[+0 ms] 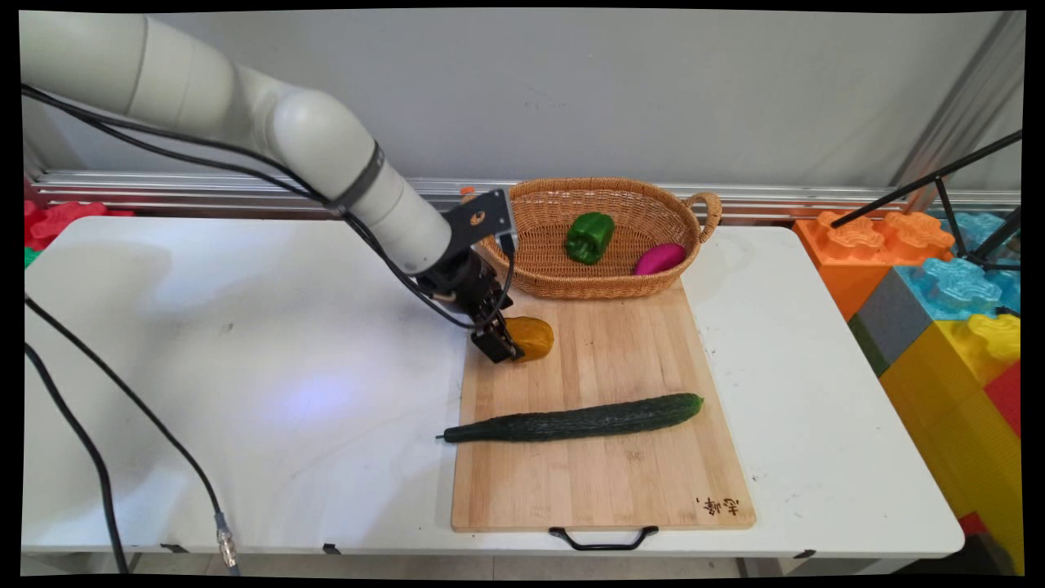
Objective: Pick up the potato from the cutting board, then place the picked object in the vegetable basket
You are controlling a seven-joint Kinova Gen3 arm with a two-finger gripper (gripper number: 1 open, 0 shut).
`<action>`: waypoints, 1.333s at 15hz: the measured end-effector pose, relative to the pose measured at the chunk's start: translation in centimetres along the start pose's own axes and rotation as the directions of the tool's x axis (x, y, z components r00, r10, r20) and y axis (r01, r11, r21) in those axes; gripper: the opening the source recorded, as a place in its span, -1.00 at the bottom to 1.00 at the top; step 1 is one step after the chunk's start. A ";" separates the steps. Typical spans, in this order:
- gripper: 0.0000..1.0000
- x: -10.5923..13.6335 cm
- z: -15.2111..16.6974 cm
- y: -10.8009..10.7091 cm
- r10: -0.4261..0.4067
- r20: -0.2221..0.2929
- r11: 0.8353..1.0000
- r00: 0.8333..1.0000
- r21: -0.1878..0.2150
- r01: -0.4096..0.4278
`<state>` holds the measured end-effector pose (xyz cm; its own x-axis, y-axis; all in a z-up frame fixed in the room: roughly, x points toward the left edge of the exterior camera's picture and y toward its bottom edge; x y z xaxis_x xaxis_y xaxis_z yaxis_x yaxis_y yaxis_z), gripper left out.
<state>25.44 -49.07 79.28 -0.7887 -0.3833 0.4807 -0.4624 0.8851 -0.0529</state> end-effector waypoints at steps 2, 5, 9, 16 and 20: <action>1.00 -0.3 1.0 0.2 0.004 -0.007 1.000 1.000 0.004 -0.004; 1.00 -0.5 1.7 0.4 0.006 -0.014 1.000 1.000 0.005 -0.006; -1.00 -0.4 2.3 0.8 -0.003 -0.029 1.000 1.000 -0.001 0.003; -1.00 3.0 -0.5 2.9 -0.076 -0.066 0.995 0.995 -0.069 0.072; -1.00 6.2 -2.0 3.2 -0.114 -0.107 0.992 0.988 -0.070 0.106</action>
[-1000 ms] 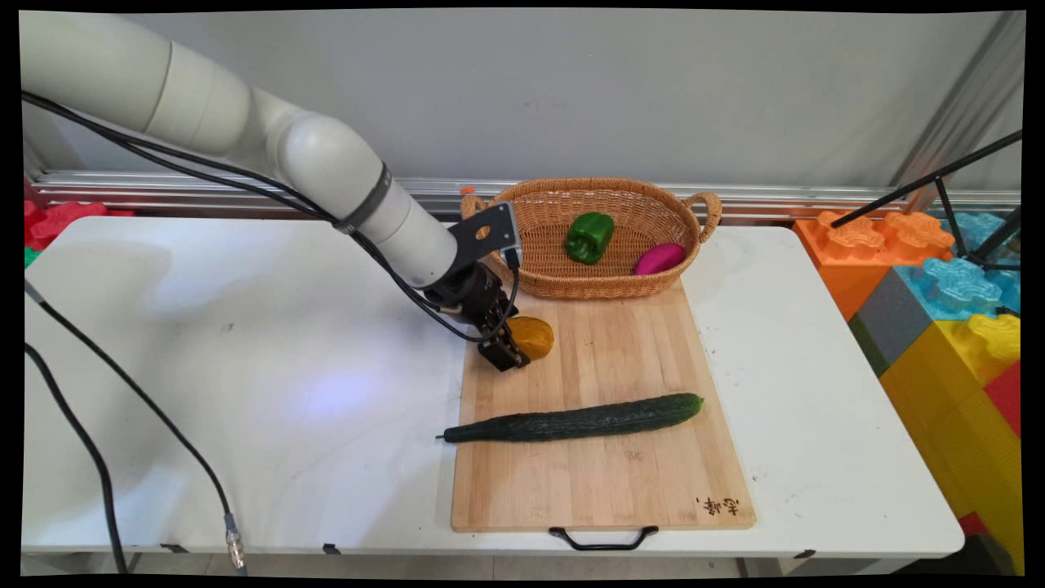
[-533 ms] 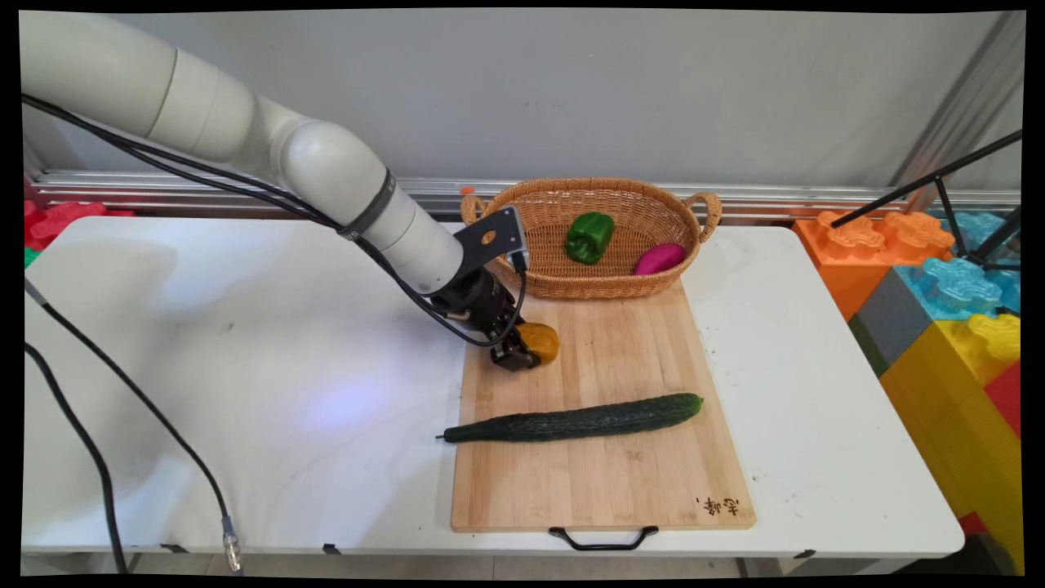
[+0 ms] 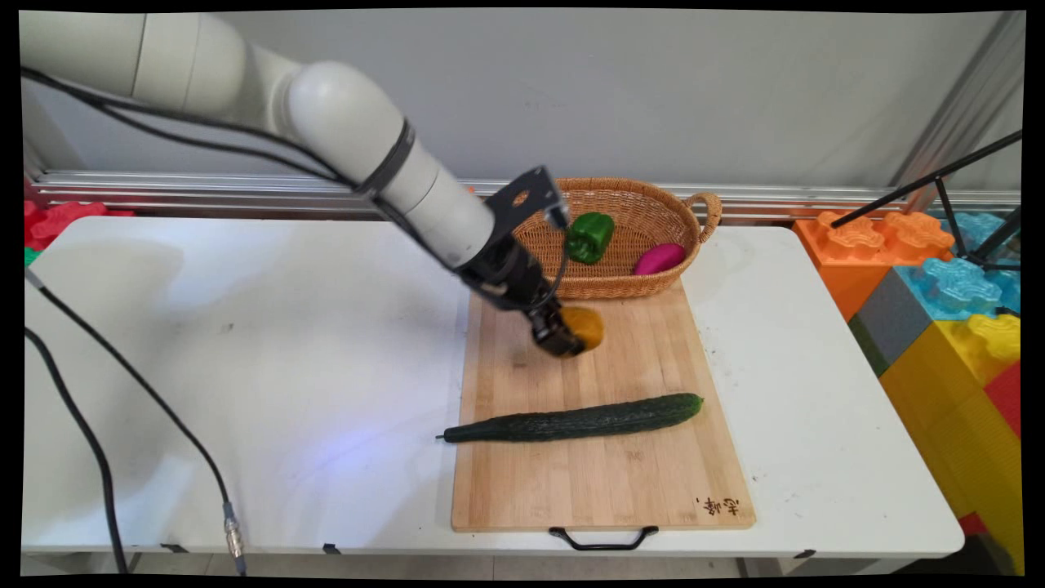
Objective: Place the picked object in the vegetable basket
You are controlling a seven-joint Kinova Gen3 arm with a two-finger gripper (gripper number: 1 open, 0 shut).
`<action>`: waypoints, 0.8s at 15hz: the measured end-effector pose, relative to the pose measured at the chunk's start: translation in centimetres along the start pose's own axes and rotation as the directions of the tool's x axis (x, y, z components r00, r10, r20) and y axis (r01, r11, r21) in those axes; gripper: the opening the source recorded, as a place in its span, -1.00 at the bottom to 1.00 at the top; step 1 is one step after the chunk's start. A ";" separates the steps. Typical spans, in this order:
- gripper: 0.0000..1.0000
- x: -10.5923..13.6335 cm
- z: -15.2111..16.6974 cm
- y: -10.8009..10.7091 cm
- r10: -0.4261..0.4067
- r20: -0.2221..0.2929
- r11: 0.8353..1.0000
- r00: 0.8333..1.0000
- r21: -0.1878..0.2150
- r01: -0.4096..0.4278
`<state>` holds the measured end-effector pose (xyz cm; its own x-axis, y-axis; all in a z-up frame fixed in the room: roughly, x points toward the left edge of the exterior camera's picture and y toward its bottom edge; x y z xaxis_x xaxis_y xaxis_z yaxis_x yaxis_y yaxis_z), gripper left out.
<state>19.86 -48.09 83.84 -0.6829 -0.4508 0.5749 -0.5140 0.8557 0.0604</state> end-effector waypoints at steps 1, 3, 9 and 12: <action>-1.00 1.2 -0.3 0.0 -0.004 -0.017 1.000 1.000 0.011 0.004; -1.00 3.2 -0.9 -0.4 -0.003 -0.044 0.999 0.999 0.042 0.005; -1.00 6.8 -2.4 -4.9 0.003 -0.095 0.975 0.995 0.221 0.018; -1.00 6.4 -2.5 -8.2 -0.038 -0.093 0.949 0.995 0.309 0.065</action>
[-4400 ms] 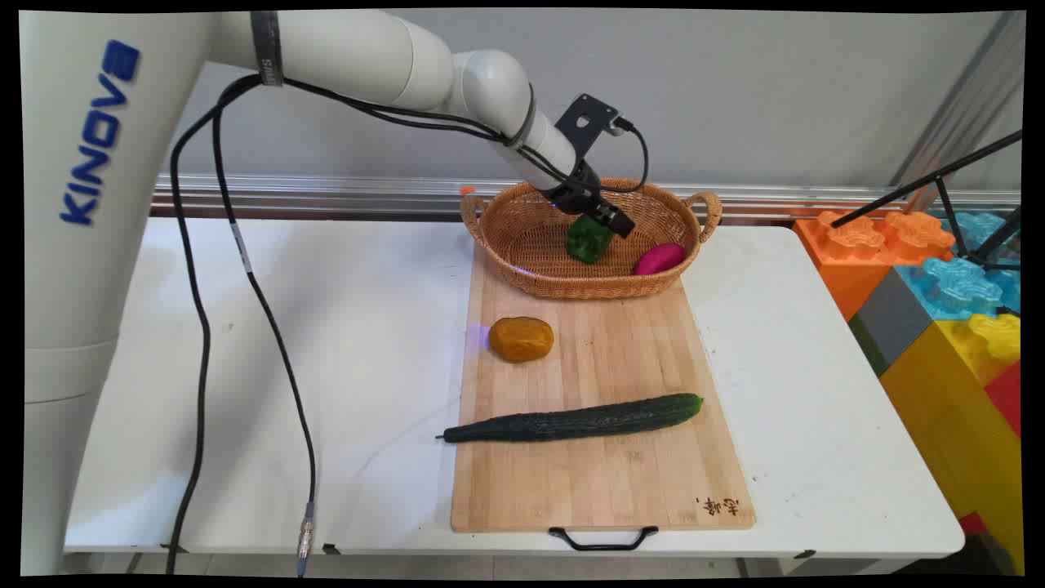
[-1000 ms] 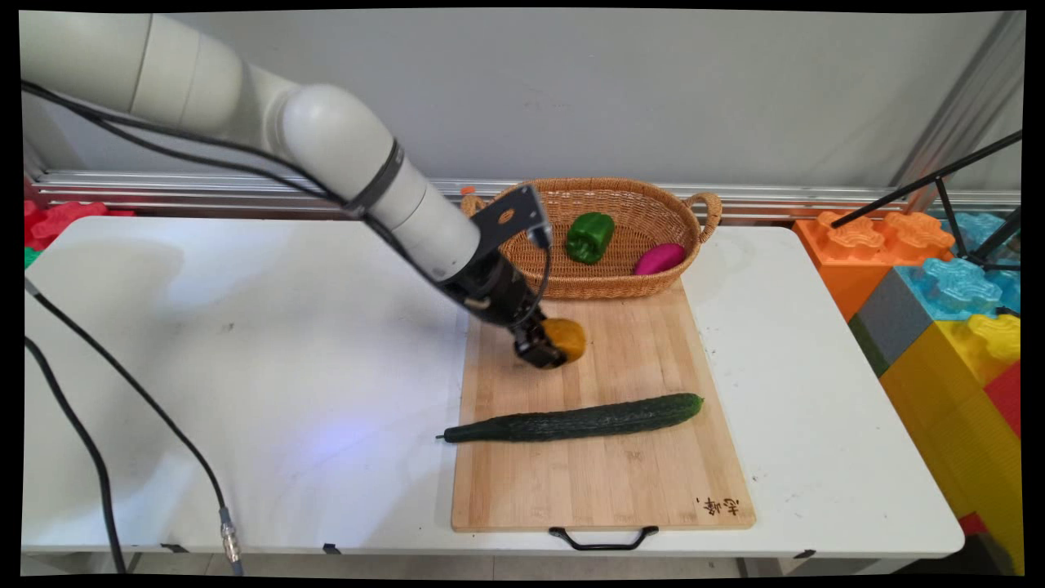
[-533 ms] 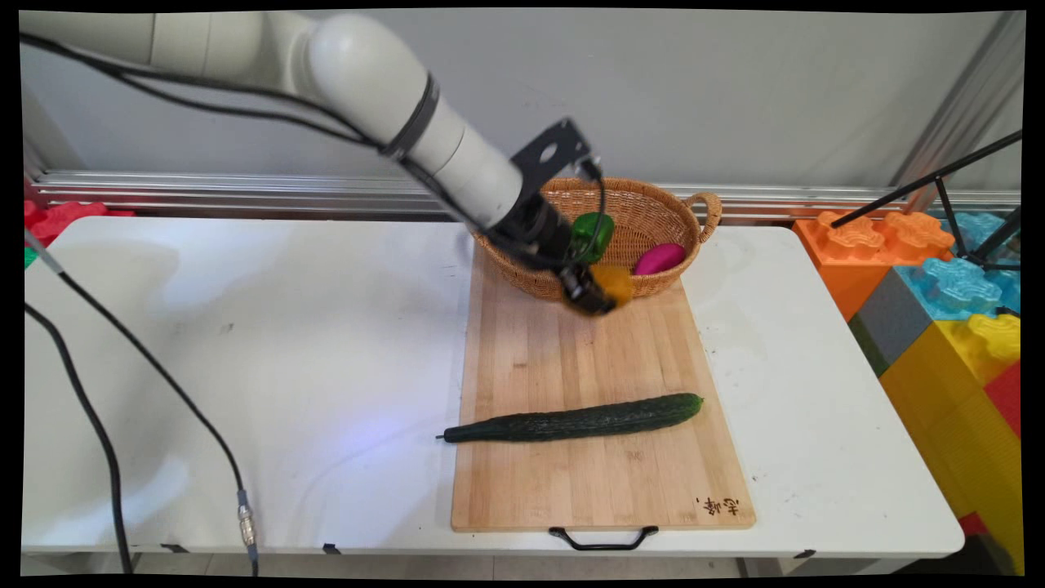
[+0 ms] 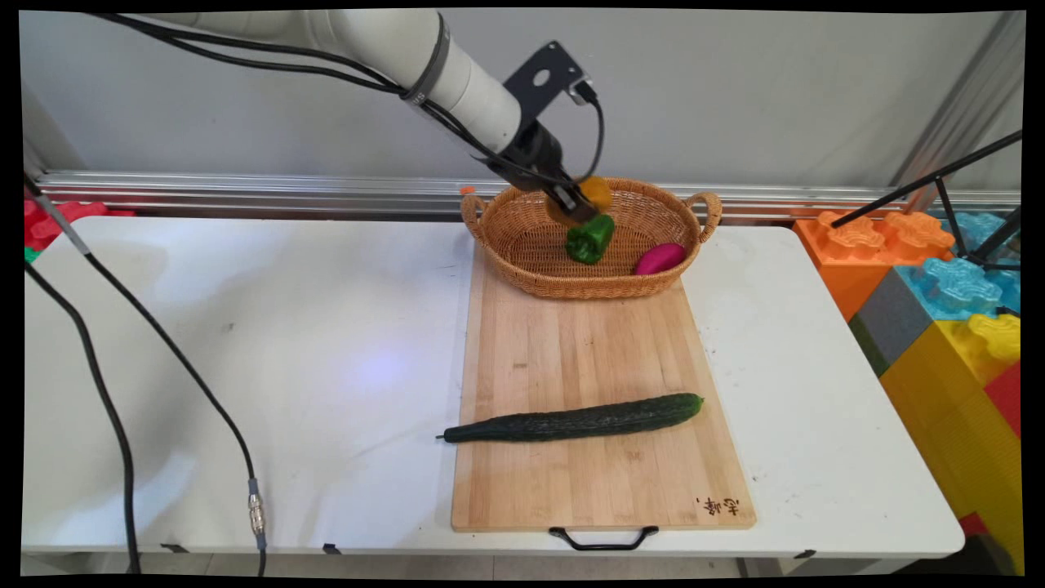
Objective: Place the picked object in the vegetable basket
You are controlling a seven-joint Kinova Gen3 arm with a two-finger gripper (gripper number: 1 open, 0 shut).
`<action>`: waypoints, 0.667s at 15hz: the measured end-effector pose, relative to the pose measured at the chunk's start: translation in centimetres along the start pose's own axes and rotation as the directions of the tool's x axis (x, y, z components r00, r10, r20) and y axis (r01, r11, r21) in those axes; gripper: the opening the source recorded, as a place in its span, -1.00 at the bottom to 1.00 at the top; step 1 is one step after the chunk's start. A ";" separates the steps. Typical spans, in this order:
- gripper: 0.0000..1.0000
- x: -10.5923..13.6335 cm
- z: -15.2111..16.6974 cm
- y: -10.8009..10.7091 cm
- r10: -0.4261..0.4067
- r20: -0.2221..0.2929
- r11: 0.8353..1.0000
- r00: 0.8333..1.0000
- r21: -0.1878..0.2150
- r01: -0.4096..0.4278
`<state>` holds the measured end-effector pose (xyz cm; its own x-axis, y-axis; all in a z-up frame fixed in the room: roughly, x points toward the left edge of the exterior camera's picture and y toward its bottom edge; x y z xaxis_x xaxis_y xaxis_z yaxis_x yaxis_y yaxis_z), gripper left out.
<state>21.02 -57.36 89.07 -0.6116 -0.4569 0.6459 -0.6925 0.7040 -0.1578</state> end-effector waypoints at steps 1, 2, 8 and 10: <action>-1.00 -0.2 0.3 -0.6 -0.011 0.004 1.000 1.000 0.016 0.011; -1.00 -0.5 0.8 -1.4 -0.026 0.009 0.999 1.000 0.037 0.025; -1.00 -4.0 5.0 -4.2 -0.121 0.062 0.988 0.991 0.104 0.114; -1.00 -5.1 6.7 -4.4 -0.146 0.079 0.985 0.986 0.109 0.137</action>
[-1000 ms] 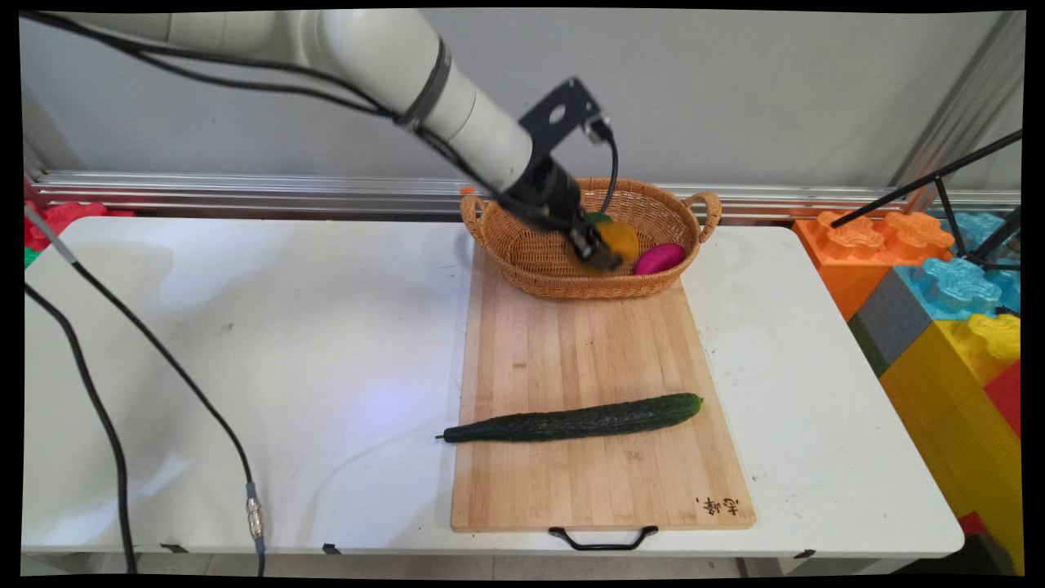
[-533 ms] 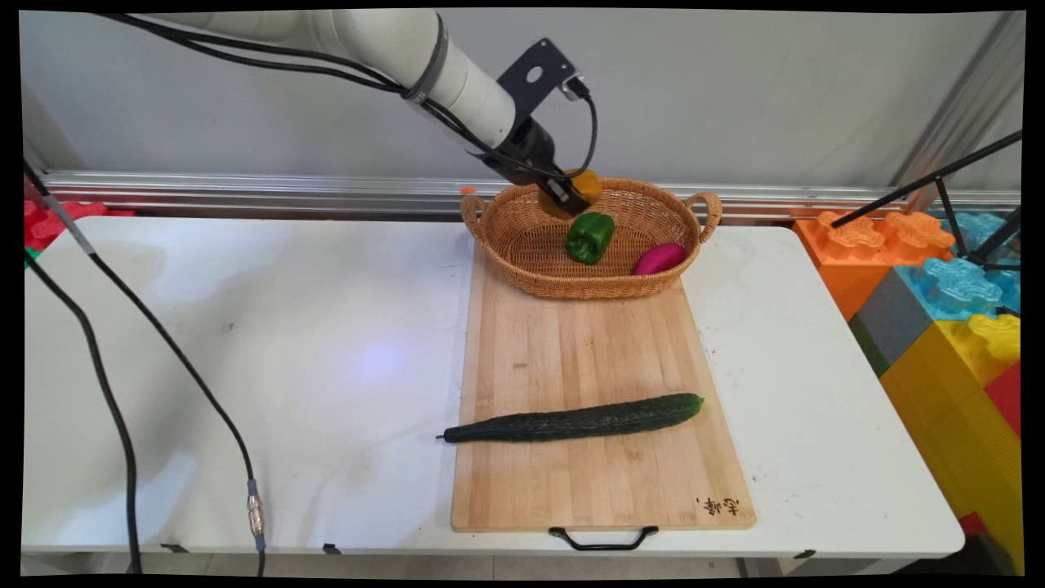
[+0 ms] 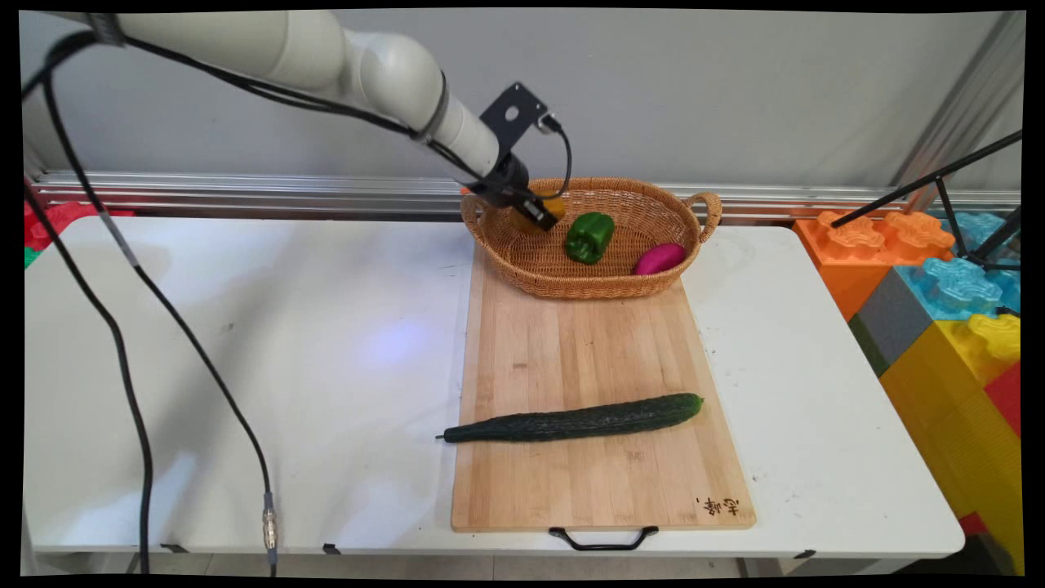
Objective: Place the picked object in the vegetable basket
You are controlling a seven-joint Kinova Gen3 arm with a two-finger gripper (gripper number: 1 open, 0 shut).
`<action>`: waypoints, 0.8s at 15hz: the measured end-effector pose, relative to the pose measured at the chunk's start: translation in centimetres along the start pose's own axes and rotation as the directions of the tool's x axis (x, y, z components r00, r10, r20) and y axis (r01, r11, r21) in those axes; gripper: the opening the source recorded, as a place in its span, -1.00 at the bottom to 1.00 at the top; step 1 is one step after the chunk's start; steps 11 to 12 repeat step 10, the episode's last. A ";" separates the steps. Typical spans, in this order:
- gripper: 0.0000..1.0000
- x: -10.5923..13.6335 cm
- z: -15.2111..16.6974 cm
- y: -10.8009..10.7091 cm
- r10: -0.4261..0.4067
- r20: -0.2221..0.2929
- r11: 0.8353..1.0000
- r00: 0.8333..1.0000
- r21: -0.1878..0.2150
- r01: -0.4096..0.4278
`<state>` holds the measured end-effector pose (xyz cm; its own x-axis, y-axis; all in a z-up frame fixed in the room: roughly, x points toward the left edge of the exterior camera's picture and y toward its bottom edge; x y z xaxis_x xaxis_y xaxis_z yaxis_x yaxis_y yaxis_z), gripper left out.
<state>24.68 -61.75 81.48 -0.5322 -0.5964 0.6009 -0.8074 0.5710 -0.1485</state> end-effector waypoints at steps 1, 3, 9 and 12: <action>-1.00 -0.2 0.4 0.0 -0.005 0.003 1.000 1.000 0.001 0.005; -1.00 -0.7 1.8 -0.1 -0.020 0.012 1.000 1.000 0.004 0.020; 1.00 -0.3 3.5 0.2 -0.001 0.000 1.000 1.000 0.003 0.001; 1.00 0.0 3.5 0.5 0.004 -0.005 1.000 1.000 -0.001 -0.004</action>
